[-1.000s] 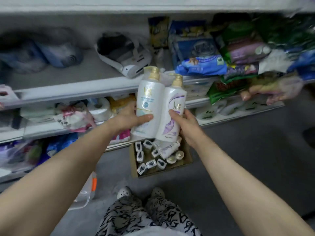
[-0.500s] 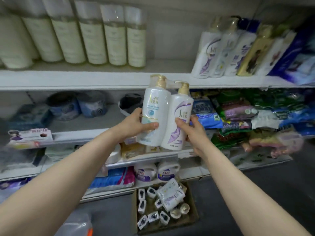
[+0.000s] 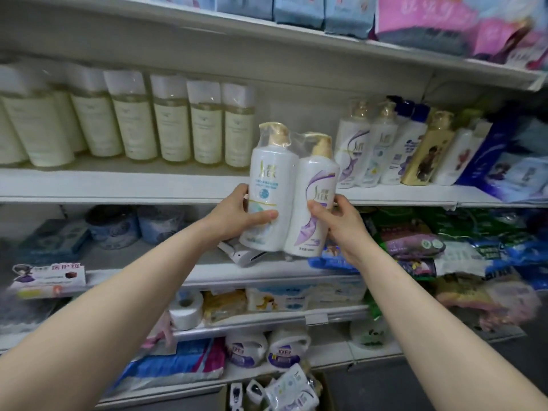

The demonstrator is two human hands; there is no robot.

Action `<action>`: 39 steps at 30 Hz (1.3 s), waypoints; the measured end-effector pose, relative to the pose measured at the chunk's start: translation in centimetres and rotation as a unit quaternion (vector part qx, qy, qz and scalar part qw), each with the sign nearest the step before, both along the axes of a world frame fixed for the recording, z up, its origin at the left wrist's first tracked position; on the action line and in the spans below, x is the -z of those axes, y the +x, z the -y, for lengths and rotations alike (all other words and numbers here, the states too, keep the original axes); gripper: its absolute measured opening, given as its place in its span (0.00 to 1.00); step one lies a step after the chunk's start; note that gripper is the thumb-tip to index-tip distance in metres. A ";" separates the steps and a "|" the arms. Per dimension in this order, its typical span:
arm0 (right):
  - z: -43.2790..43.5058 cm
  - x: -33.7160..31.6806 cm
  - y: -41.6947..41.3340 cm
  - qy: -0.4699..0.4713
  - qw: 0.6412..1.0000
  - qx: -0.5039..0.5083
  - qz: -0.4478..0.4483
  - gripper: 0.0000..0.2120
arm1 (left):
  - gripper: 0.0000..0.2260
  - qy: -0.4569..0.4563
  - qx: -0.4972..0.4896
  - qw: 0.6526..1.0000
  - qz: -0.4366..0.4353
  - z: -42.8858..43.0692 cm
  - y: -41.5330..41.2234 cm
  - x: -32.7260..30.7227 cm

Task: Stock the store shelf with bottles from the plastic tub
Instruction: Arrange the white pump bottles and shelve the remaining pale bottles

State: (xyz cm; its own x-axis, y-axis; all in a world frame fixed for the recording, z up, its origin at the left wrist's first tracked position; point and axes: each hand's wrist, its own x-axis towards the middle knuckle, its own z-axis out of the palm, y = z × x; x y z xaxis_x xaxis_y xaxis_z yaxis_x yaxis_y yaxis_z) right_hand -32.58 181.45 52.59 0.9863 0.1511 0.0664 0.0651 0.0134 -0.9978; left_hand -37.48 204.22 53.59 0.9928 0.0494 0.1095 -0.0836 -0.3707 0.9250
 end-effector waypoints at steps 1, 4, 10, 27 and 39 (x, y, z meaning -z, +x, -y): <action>-0.1 -0.6 0.5 0.000 1.000 -0.002 0.006 0.18 | 0.28 -0.004 -0.004 1.000 0.009 -0.2 0.6 -0.3; -0.4 -2.2 2.0 -0.004 1.000 -0.012 0.021 0.19 | 0.28 0.001 -0.014 0.999 0.030 -0.6 2.2 -1.3; -1.8 -3.9 4.6 -0.004 0.999 0.002 0.052 0.19 | 0.25 -0.016 -0.003 0.998 0.061 -1.5 5.1 -2.9; -1.1 -3.4 10.4 -0.019 0.996 0.010 0.084 0.23 | 0.25 -0.041 -0.012 0.996 0.084 0.2 10.7 -2.1; -1.3 -2.1 13.0 -0.062 0.991 0.000 0.120 0.24 | 0.25 -0.052 -0.052 0.991 0.112 1.0 12.5 0.2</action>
